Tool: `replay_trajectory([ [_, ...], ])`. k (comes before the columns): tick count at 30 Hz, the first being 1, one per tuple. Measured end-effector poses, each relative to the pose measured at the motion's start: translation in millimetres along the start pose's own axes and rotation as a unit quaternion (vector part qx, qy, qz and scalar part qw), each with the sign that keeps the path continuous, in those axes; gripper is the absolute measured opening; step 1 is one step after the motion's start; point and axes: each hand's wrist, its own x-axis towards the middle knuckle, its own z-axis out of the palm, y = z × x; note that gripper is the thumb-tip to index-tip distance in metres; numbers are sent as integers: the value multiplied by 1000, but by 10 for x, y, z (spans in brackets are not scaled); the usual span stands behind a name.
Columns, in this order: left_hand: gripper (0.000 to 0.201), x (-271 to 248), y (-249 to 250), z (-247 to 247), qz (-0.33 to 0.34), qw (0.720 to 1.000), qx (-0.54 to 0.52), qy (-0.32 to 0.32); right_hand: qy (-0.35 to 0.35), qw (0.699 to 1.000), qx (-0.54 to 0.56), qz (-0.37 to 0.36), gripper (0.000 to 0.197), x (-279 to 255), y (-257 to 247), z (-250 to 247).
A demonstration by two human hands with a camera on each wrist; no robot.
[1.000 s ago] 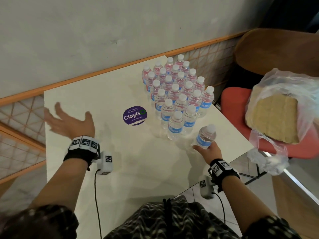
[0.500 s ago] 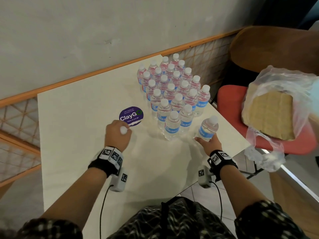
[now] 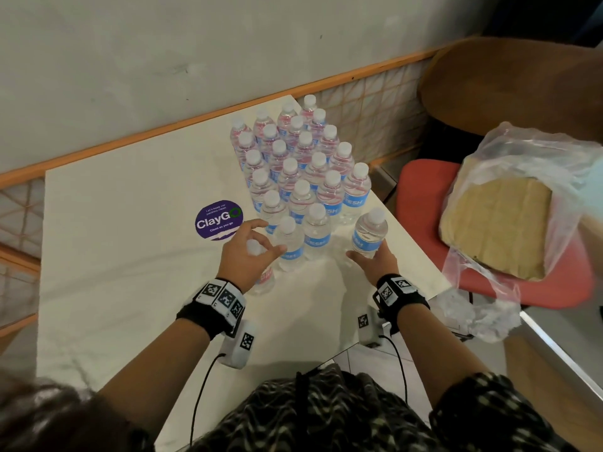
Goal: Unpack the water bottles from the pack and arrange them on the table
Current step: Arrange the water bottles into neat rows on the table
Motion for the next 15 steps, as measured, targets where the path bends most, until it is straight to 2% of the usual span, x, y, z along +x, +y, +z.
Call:
replay_trajectory([
  [3,50,1,-30,34,20,1000,9,5,-18,1000,-1,-9,72,53,14,-23],
  [6,51,-20,-31,75,2,1000,-2,12,-33,999,-7,-12,72,104,26,-32],
  [9,47,-29,-6,119,-21,999,-17,24,-46,999,-8,-14,72,142,-1,-32],
  [15,40,16,-4,150,-21,999,-4,32,-76,997,-21,-25,77,188,-44,-14],
])
